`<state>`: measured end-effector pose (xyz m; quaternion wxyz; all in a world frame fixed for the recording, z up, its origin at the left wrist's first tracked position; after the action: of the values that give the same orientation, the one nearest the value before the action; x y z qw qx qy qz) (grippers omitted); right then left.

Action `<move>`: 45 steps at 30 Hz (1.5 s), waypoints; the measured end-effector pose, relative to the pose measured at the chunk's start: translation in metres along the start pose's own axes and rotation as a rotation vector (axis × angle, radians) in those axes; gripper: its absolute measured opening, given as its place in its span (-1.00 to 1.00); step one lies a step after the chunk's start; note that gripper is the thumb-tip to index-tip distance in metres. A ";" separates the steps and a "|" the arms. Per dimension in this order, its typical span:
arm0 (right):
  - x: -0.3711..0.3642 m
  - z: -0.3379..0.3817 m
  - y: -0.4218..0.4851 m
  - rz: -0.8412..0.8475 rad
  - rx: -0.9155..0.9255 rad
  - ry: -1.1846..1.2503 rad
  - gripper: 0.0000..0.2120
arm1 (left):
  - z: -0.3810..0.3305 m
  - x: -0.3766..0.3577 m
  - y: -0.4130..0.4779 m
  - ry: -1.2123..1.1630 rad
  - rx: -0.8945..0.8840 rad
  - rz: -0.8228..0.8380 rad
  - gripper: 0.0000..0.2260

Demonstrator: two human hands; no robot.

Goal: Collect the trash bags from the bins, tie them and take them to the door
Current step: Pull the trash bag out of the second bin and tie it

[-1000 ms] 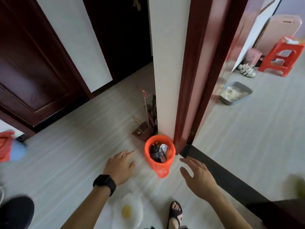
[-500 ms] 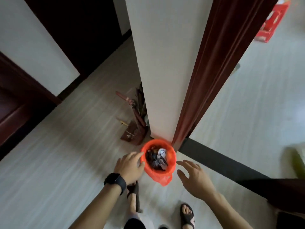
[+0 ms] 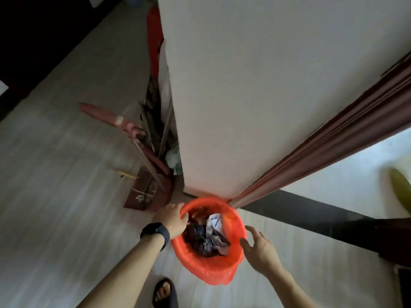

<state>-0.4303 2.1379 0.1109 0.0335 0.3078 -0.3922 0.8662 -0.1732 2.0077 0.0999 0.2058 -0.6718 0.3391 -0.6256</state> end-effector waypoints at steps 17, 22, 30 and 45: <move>-0.117 -0.148 0.237 0.114 0.011 1.121 -0.64 | 0.035 -0.164 0.223 -0.924 0.119 -0.008 -0.74; -0.127 -0.168 0.240 0.154 0.012 0.759 -0.82 | 0.051 -0.175 0.216 -0.782 0.103 0.143 -0.55; -0.167 -0.243 0.183 0.357 -0.467 0.675 -0.47 | 0.084 -0.122 0.222 -0.486 0.094 -0.304 -0.49; -0.039 -0.120 0.087 -0.484 0.395 0.799 -0.70 | 0.049 -0.081 0.052 -0.420 -0.083 -0.794 -0.79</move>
<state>-0.4858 2.1689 -0.0283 0.3217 0.0348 -0.0948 0.9414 -0.1344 2.0225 0.0000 -0.0128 -0.8700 0.0308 -0.4920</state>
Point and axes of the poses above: each hand's wrist, its own y-axis towards the middle knuckle, its own x-axis out of the back of the hand, z = x × y, the point moved 10 cm from there along y, towards the middle knuckle, and after that the axes turned 15 degrees about y, right-handed, at the moved point
